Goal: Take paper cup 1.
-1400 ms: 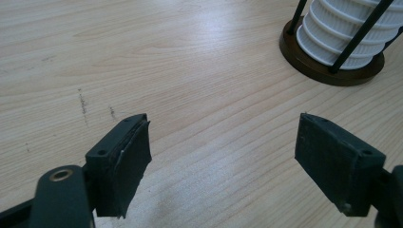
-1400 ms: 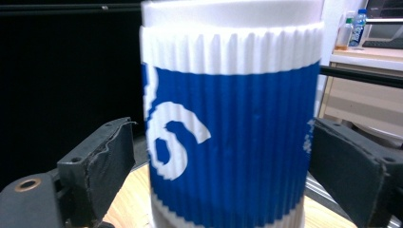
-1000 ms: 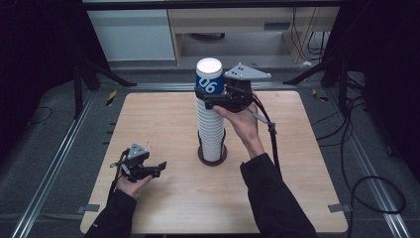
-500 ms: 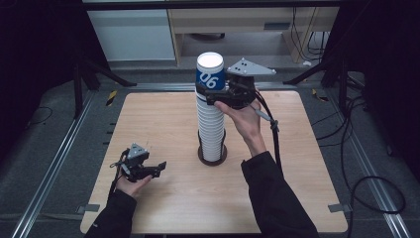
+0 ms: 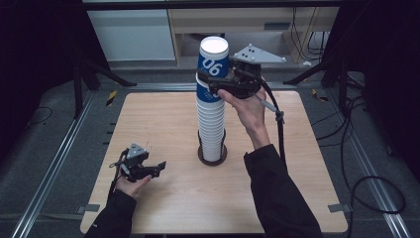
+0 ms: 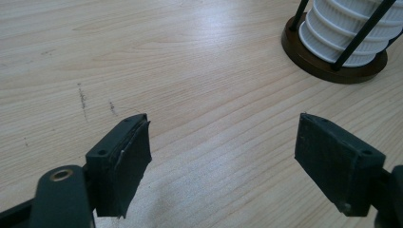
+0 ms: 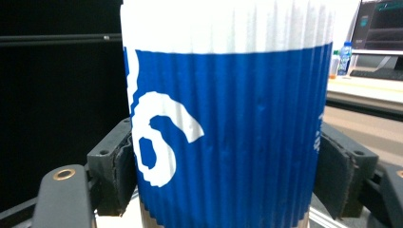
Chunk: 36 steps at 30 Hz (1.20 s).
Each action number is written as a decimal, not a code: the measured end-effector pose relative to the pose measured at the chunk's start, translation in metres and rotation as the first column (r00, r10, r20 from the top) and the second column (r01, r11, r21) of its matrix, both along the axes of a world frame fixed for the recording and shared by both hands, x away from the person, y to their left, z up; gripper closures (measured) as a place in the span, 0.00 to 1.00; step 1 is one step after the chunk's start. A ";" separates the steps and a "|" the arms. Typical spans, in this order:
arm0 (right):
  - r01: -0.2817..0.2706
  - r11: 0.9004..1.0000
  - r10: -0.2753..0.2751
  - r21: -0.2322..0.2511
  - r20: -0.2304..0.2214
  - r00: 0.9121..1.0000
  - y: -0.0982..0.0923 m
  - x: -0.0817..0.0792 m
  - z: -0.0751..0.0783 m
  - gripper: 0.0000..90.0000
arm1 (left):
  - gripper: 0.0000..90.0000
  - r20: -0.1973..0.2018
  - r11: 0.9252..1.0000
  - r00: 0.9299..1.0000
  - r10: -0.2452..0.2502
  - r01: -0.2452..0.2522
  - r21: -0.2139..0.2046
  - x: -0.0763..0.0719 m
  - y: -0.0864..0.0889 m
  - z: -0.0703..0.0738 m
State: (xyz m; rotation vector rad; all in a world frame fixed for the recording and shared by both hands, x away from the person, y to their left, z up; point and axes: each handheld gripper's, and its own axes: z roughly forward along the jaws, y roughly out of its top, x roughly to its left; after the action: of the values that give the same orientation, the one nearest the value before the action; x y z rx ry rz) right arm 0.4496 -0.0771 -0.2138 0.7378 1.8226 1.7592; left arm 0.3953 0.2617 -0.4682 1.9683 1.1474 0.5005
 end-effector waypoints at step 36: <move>0.072 0.996 -0.072 -0.052 -0.013 0.997 -0.100 -0.046 -0.053 0.24 | 0.21 -0.001 1.000 1.000 -0.020 0.020 -0.005 -0.002 -0.002 0.003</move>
State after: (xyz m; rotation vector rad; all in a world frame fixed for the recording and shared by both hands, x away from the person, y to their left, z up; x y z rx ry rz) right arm 0.4041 -0.1768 -0.2667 0.7883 1.8216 1.6586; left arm 0.3932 0.2592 -0.4654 1.9743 1.1282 0.4858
